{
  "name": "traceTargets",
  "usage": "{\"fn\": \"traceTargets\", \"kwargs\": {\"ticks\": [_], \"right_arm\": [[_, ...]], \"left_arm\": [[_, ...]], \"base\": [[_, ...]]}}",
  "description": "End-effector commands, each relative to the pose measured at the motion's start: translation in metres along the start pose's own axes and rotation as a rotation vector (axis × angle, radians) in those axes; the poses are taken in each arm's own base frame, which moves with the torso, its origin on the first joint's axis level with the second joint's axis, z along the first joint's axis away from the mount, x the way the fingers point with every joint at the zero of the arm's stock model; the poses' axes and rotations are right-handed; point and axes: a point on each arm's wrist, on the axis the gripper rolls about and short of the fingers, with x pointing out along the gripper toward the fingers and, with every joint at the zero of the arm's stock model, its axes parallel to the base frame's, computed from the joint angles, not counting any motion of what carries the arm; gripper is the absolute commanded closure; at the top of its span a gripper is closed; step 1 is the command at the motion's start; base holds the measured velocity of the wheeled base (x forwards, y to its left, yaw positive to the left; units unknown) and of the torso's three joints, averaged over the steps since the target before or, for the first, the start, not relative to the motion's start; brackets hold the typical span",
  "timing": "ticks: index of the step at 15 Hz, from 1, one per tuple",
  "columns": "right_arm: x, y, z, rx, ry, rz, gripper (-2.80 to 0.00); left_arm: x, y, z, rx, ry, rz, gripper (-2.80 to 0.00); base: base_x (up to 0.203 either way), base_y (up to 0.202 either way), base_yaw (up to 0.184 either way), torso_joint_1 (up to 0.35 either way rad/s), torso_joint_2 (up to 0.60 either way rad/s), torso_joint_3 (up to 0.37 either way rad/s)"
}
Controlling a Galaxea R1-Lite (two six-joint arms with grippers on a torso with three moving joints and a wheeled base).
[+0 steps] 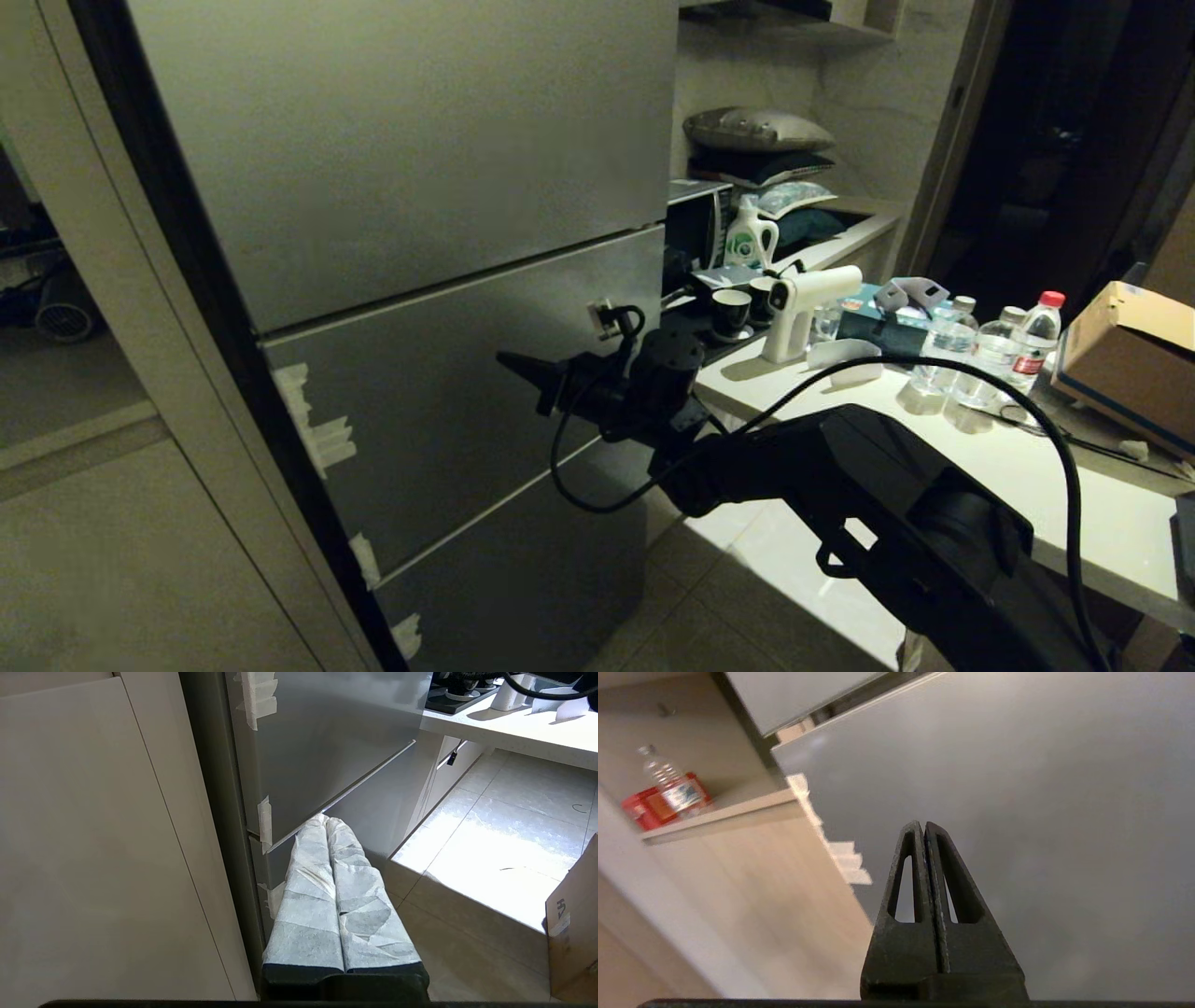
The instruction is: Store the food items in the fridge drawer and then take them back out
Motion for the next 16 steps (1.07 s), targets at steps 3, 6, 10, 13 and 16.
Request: {"fn": "traceTargets", "kwargs": {"ticks": [3, 6, 10, 13, 16], "right_arm": [[-0.015, 0.048, 0.063, -0.009, -0.042, -0.035, 0.00], [-0.058, 0.117, 0.142, -0.013, -0.035, -0.068, 0.00], [-0.172, 0.202, 0.210, -0.067, 0.034, -0.263, 0.00], [-0.283, 0.247, 0.197, -0.138, 0.091, -0.513, 0.00], [-0.372, 0.281, 0.135, -0.259, 0.135, -0.792, 0.00]], "left_arm": [[0.000, 0.000, 0.000, -0.001, 0.002, 0.000, 0.00], [0.000, 0.000, 0.000, -0.001, 0.002, 0.000, 0.00], [0.000, 0.000, 0.000, -0.001, 0.002, 0.000, 0.00], [0.000, 0.000, 0.000, 0.001, 0.002, 0.000, 0.00], [0.000, 0.000, 0.000, 0.001, 0.002, 0.000, 0.00]], "base": [[0.000, 0.000, 0.000, 0.000, 0.00, 0.000], [0.000, 0.000, 0.000, 0.000, 0.00, 0.000], [0.000, 0.000, 0.000, 0.000, 0.00, 0.000], [0.000, 0.000, 0.000, 0.000, 0.00, 0.000], [0.000, 0.000, 0.000, 0.000, 0.00, 0.000]]}}
